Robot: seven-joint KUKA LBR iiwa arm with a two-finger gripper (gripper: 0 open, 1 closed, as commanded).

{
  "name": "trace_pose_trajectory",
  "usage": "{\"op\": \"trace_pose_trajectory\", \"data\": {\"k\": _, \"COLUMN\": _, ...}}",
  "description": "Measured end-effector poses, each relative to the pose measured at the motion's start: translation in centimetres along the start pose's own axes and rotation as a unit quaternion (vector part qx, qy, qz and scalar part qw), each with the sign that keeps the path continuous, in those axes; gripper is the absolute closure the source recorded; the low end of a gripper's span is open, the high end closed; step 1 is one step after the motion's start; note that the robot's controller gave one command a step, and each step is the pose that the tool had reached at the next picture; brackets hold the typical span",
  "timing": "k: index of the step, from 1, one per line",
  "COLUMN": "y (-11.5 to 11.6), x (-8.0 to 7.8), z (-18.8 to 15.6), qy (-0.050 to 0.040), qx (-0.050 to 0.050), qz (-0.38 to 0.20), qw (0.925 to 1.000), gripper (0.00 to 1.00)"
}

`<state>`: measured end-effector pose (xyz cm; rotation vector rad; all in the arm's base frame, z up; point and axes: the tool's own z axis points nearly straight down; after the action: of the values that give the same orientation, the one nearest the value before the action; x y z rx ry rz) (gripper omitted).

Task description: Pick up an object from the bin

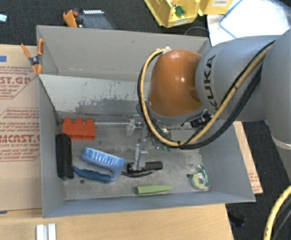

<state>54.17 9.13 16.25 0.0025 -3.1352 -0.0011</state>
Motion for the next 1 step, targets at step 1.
{"op": "trace_pose_trajectory", "data": {"k": 1, "y": -0.05, "x": -0.18, "z": -0.46, "qy": -0.0038, "qx": 0.000, "qz": 0.001, "qw": 1.0000, "gripper": 0.00}}
